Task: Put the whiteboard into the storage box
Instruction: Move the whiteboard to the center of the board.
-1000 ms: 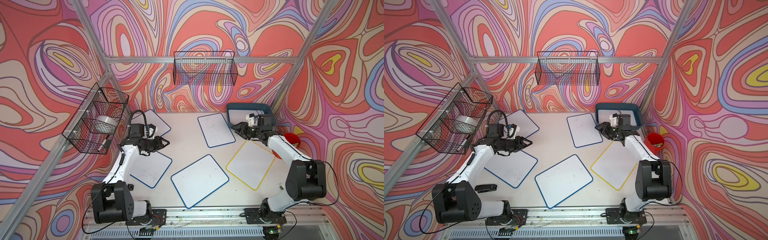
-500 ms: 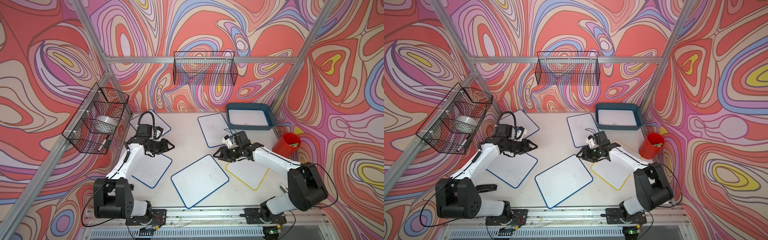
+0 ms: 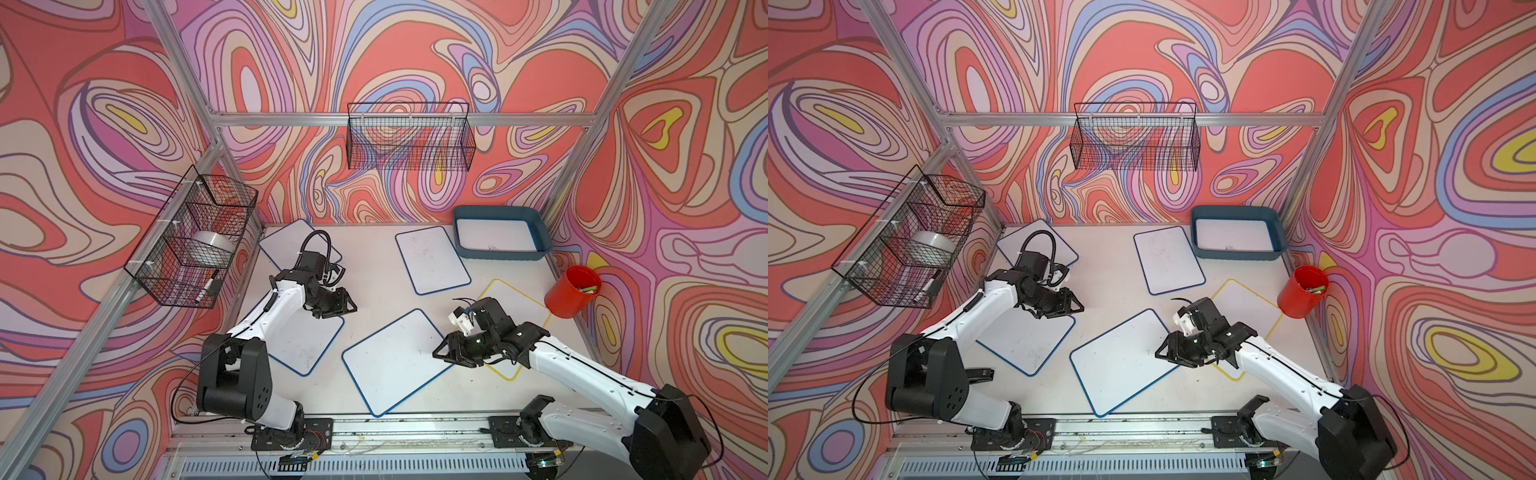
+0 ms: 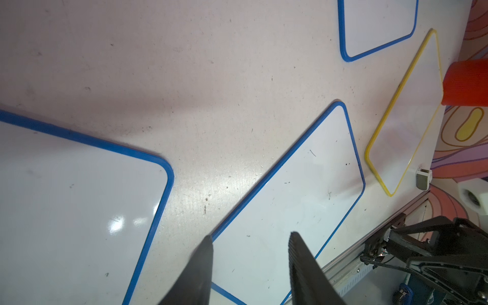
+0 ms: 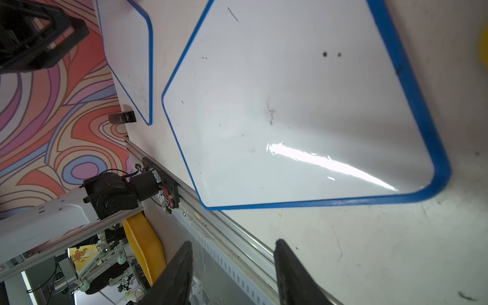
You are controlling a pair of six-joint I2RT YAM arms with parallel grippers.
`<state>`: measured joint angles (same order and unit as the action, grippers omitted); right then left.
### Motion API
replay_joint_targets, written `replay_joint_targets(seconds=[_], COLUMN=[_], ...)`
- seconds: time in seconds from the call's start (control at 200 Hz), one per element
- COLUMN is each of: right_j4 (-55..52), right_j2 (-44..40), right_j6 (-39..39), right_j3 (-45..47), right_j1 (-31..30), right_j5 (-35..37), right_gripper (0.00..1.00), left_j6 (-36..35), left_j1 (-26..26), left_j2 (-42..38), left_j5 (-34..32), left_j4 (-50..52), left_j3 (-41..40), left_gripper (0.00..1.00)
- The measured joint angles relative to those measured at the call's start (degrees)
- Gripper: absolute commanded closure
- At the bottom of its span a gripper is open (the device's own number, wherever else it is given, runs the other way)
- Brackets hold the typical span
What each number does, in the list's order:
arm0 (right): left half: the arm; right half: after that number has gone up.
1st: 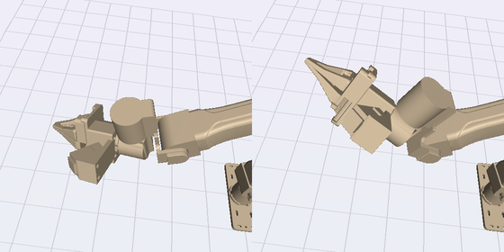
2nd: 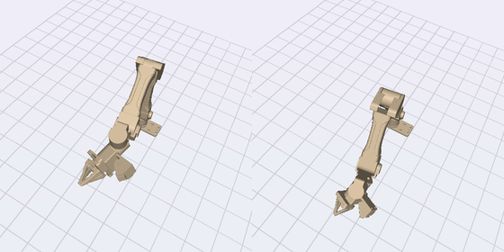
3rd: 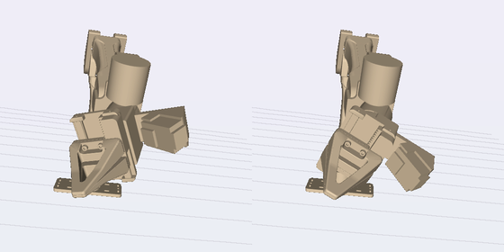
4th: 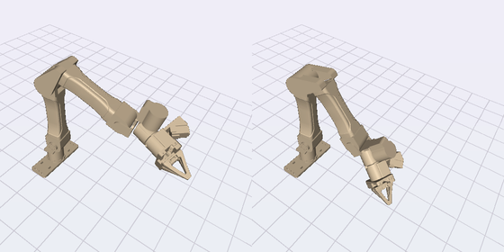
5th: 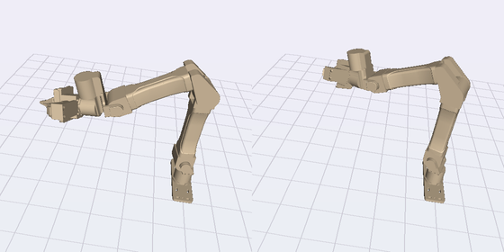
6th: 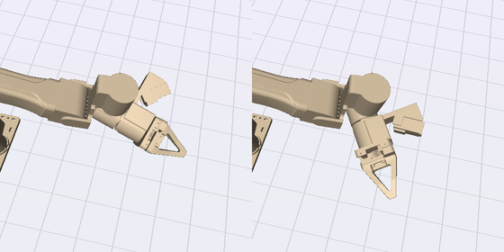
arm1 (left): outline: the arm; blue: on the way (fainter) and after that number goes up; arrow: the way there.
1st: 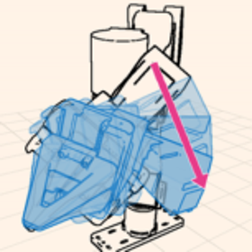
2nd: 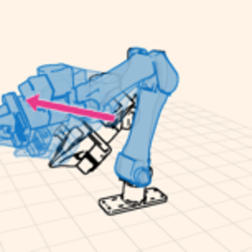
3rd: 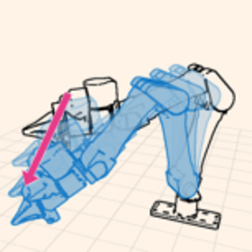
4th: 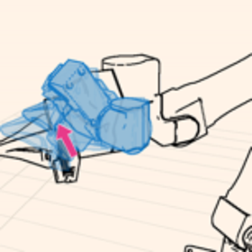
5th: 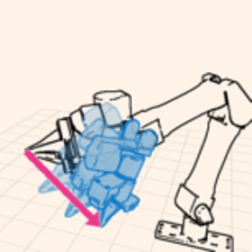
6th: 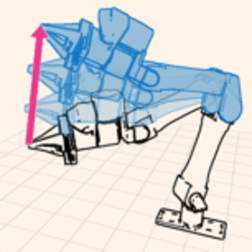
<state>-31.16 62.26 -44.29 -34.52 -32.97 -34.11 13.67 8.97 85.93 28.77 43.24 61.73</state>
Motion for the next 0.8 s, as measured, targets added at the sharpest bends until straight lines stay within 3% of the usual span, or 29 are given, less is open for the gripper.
replay_joint_targets(seconds=[0.26, 0.801], right_j4=[2.27, 13.22], right_j2=[0.39, 16.06], right_j6=[-6.19, -11.34], right_j3=[4.44, 3.45], right_j1=[-3.76, -12.02], right_j5=[2.23, 5.03], right_gripper=[0.48, 0.47], left_j6=[-0.07, -0.61], left_j1=[1.22, 5.01], left_j2=[1.18, 4.33], left_j5=[-0.44, -2.54], left_j4=[0.31, 1.81], left_j3=[0.24, 1.29], left_gripper=[0.56, 0.55])
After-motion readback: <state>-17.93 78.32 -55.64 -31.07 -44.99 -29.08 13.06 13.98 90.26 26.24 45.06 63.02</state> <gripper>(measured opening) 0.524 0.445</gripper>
